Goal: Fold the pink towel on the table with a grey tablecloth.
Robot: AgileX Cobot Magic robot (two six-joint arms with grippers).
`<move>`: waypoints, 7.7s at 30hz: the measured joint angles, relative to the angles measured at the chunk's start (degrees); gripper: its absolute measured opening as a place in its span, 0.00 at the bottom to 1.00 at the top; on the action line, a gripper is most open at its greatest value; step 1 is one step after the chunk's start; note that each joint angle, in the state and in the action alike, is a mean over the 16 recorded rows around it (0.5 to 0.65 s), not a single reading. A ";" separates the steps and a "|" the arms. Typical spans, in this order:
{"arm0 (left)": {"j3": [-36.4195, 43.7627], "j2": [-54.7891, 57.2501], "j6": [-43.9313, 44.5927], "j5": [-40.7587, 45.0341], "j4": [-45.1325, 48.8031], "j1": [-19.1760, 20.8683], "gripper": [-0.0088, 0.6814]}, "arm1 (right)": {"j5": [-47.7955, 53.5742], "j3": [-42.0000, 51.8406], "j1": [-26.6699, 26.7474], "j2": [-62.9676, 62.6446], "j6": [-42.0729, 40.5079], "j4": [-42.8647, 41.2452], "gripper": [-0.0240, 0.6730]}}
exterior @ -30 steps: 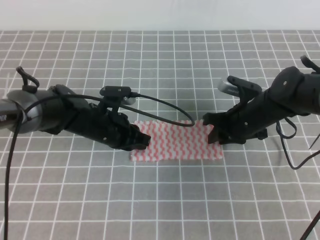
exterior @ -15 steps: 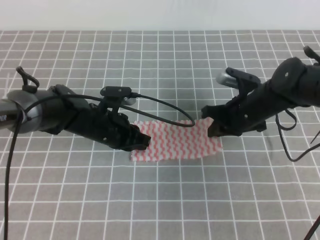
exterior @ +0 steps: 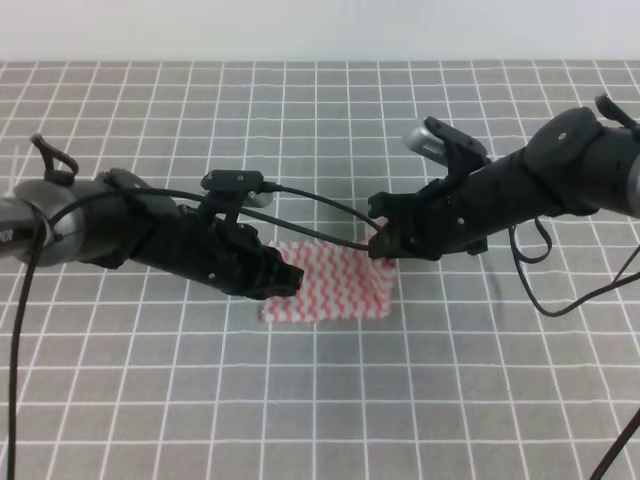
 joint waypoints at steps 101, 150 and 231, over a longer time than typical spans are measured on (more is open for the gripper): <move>-1.87 1.89 4.78 9.18 -5.60 9.06 0.01 | 0.37 -11.37 9.20 11.89 -0.25 4.30 0.03; -4.98 0.30 2.48 9.30 0.13 1.93 0.01 | 11.63 -11.37 1.59 8.29 3.66 -3.90 0.02; -10.42 1.96 -14.22 15.99 24.75 -0.13 0.01 | 11.94 -12.17 5.87 8.71 8.74 -13.41 0.01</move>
